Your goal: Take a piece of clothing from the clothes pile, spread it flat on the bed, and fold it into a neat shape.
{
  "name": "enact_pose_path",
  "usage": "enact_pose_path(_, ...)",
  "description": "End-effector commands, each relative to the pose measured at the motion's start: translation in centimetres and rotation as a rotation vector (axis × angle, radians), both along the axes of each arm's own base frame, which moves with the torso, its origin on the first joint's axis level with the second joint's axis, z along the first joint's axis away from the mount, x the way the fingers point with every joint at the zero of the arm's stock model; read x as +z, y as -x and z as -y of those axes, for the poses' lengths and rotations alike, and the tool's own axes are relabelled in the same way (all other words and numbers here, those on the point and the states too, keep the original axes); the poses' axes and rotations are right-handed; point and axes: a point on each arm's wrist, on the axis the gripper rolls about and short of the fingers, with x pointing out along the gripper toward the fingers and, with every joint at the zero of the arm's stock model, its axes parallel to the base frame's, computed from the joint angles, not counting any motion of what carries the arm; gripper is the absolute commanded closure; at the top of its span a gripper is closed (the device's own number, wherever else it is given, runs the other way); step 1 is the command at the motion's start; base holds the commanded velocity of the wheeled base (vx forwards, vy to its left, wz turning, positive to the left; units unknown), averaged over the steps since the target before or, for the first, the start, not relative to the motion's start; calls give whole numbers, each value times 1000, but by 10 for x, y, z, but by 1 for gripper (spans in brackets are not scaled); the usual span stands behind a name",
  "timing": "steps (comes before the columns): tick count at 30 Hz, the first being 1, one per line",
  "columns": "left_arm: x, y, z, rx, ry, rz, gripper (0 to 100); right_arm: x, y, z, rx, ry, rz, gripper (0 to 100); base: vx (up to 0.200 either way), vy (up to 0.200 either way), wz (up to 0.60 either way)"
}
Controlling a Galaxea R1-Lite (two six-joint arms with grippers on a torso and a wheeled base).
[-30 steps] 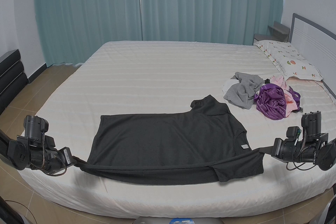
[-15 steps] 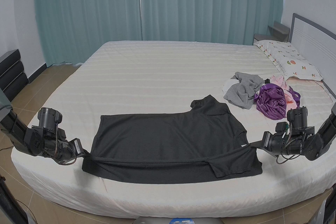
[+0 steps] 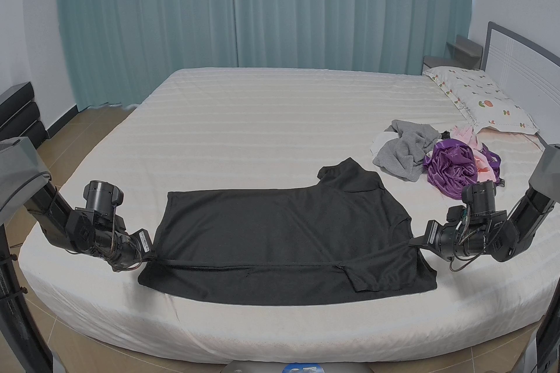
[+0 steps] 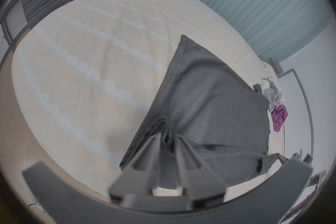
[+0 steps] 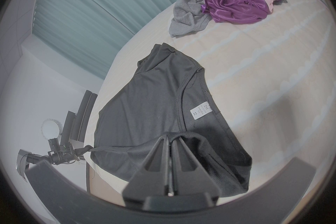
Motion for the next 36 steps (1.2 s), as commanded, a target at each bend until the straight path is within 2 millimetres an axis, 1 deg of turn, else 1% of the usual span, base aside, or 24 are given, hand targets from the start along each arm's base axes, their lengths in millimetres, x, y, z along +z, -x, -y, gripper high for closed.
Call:
enact_pose_path(1, -7, -6, 4, -5, 6, -16, 0, -15, -8, 0, -1, 0, -30, 0, 0, 0, 0)
enact_pose_path(5, -6, -7, 5, 9, 16, -10, 0, -14, -10, 0, 0, -6, -28, 0, 0, 0, 0)
enact_pose_path(7, -2, -8, 4, 26, 27, 0, 0, -12, -9, 1, -2, -8, -23, 0, 0, 0, 0)
enact_pose_path(12, 24, 0, 0, 79, 60, 62, 0, -5, -2, 2, -18, -30, -1, 0, 0, 0, 0)
enact_pose_path(15, 37, 5, -2, 127, 90, 93, 0, -1, 0, -1, -72, -91, 21, 0, 0, 0, 0)
enact_pose_path(16, 37, 5, -2, 127, 90, 93, 0, -1, 0, -1, -72, -91, 21, 0, 0, 0, 0)
enact_pose_path(17, 43, 6, -3, 157, 114, 106, 0, -1, 3, -2, -110, -140, 29, 0, 0, 0, 0)
enact_pose_path(18, 45, 7, -3, 168, 125, 108, 0, 0, 4, -2, -128, -163, 35, 0, 0, 0, 0)
enact_pose_path(23, 42, 3, 1, 181, 162, 92, 0, -8, 14, 1, -185, -233, 35, 0, 0, 0, 0)
enact_pose_path(26, 37, 2, 12, 148, 165, 71, 0, -11, 17, 3, -211, -260, 32, 0, 0, 0, 0)
enact_pose_path(28, 30, 0, 25, 111, 162, 44, 0, -12, 17, 3, -223, -277, 34, 0, 0, 0, 0)
enact_pose_path(31, 20, -8, 39, 81, 163, 14, 0, -12, 17, 4, -230, -282, 31, 0, 0, 0, 0)
enact_pose_path(32, 15, -13, 45, 80, 157, 1, 0, -12, 18, 5, -232, -282, 28, 0, 0, 0, 0)
enact_pose_path(36, 4, -30, 51, 77, 153, -38, 0, -17, 17, 7, -240, -279, 16, 0, 0, 0, 0)
